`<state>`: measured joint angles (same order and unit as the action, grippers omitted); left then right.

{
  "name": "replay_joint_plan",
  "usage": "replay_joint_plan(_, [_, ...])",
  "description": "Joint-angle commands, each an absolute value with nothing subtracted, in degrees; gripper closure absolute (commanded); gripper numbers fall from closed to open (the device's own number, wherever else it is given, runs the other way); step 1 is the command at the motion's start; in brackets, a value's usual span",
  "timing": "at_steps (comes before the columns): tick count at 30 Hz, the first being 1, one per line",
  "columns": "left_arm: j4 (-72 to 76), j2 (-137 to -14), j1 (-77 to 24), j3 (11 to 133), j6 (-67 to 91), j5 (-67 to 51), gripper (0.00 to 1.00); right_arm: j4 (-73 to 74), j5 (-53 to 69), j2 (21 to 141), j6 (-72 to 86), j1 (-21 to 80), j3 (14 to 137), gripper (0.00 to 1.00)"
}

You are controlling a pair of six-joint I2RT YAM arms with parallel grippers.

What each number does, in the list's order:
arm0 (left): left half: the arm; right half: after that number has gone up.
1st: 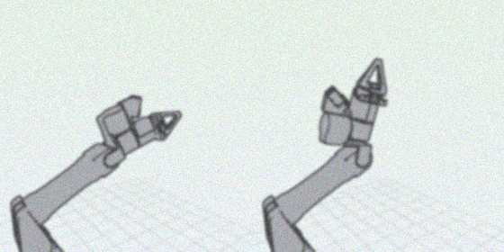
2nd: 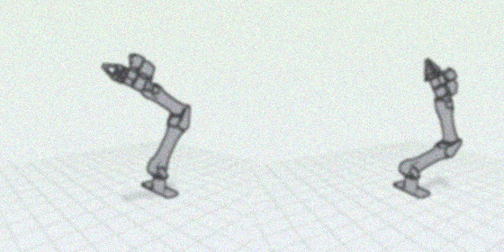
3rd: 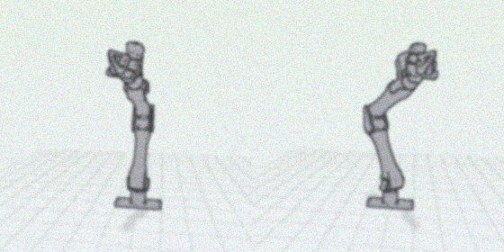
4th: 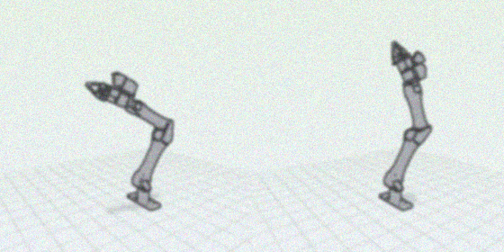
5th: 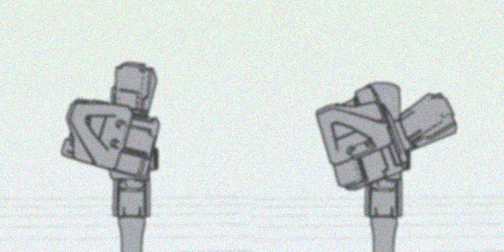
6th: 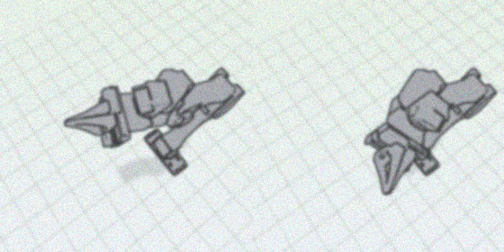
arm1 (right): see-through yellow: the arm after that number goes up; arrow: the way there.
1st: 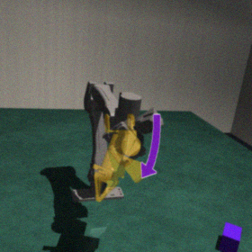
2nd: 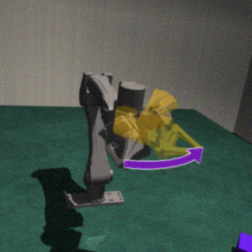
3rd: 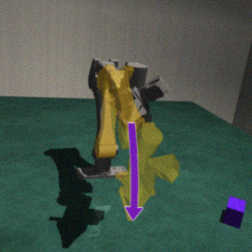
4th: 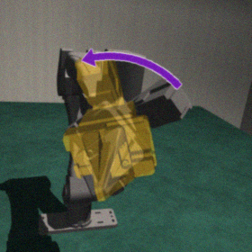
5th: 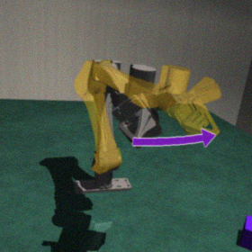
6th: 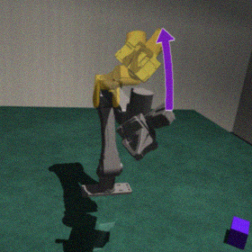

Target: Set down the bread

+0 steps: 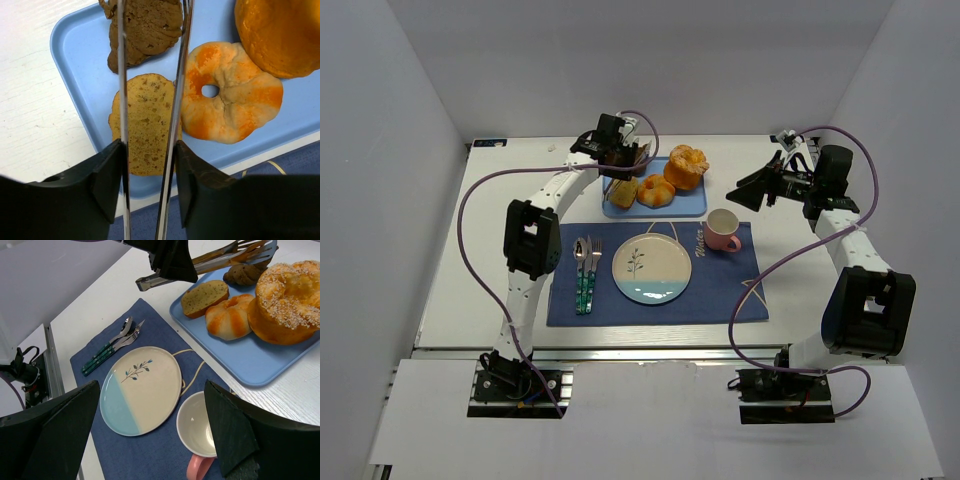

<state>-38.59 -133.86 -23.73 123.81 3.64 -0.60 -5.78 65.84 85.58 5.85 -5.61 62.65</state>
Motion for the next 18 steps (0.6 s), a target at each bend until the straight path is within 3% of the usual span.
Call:
replay_joint_plan(1, [-38.76, -133.07, -24.17, 126.12, 2.55, 1.84, 0.48, -8.70, 67.32, 83.76, 6.68, -5.89, 62.40, 0.10])
replay_joint_plan(8, [-38.94, -132.45, -24.26, 125.68, 2.37, 2.11, 0.65, -9.05, 67.50, 83.67, 7.03, -5.89, 62.23, 0.11])
replay_joint_plan(15, [-39.11, -130.96, -24.26, 126.39, 2.46, 2.37, 0.89, -9.40, 67.59, 83.50, 7.29, -5.89, 61.88, 0.11])
replay_joint_plan(18, [-38.32, -129.38, -24.26, 125.43, 2.72, 2.46, 0.92, -9.41, 67.67, 83.41, 7.47, -5.98, 61.79, 0.11])
